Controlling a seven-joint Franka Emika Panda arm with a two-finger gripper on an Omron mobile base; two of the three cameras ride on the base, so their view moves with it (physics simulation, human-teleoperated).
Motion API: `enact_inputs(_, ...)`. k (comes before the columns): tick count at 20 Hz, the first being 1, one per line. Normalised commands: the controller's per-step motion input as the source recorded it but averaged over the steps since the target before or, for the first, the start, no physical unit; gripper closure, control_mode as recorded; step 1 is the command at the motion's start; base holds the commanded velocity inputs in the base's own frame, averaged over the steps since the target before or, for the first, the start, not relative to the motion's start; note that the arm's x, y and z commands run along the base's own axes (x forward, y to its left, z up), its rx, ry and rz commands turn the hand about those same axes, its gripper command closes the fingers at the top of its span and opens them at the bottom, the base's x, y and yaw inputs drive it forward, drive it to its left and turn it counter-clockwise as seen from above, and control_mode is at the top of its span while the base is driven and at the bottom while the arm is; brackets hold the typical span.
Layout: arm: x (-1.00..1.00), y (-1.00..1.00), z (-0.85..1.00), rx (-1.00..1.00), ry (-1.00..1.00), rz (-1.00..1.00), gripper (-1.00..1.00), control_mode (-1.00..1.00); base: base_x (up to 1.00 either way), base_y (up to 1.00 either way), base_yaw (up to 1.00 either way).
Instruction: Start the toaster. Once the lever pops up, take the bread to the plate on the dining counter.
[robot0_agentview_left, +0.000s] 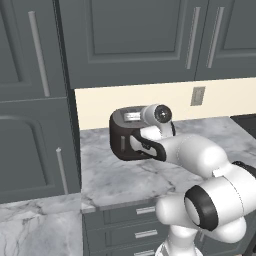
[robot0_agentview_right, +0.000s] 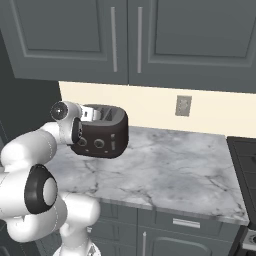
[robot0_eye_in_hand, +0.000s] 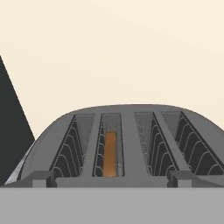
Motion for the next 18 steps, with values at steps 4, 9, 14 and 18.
enact_inputs(4, 0.00, 0.00, 0.00, 0.00, 0.00, 0.00, -1.00, -1.00, 0.00, 0.00, 0.00)
enact_inputs(9, 0.00, 0.00, 0.00, 0.00, 0.00, 0.00, -1.00, -1.00, 0.00, 0.00, 0.00)
enact_inputs(14, 0.00, 0.00, 0.00, 0.00, 0.00, 0.00, -1.00, -1.00, 0.00, 0.00, 0.00)
enact_inputs(18, 0.00, 0.00, 0.00, 0.00, 0.00, 0.00, -1.00, -1.00, 0.00, 0.00, 0.00)
